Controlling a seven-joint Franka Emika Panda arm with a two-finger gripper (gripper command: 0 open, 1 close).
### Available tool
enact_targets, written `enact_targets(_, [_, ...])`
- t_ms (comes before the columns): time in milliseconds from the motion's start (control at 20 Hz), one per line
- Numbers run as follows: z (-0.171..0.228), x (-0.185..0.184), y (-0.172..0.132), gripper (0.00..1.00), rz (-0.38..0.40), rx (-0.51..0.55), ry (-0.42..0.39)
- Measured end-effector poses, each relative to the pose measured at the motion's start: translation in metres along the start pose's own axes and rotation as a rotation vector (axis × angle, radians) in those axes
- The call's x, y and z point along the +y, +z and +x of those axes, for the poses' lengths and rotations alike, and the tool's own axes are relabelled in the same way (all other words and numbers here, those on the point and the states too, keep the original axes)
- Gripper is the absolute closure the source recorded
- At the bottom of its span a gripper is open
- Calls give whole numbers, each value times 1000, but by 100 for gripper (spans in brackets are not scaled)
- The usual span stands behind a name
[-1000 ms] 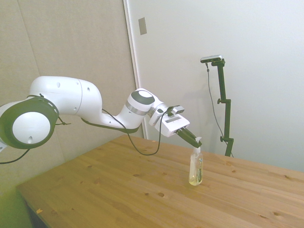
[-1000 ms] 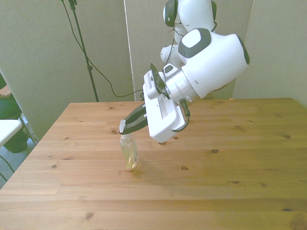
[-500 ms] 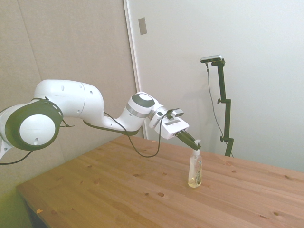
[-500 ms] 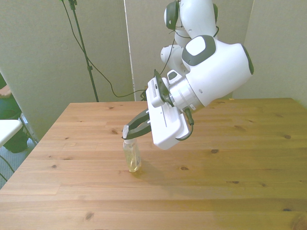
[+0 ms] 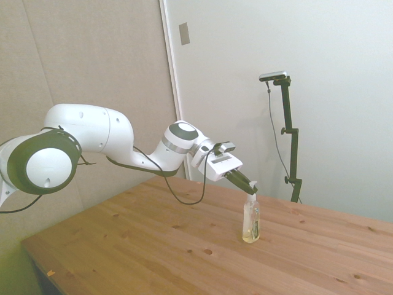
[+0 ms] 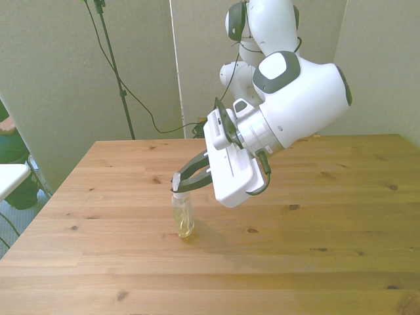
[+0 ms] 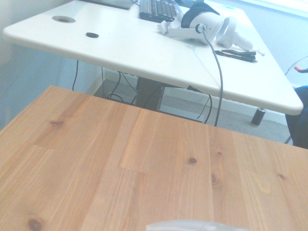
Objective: Stand the sanitizer
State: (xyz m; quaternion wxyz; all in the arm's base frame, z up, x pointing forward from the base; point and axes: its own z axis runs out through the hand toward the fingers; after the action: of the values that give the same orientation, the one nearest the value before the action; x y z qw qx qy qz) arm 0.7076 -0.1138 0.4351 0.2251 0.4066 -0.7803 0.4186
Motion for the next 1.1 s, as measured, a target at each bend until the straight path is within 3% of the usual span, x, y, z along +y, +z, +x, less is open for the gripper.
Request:
enact_targets(800, [8, 22, -16, 0, 15, -50, 17])
enact_targets(1100, [20, 23, -37, 0, 28, -142, -7])
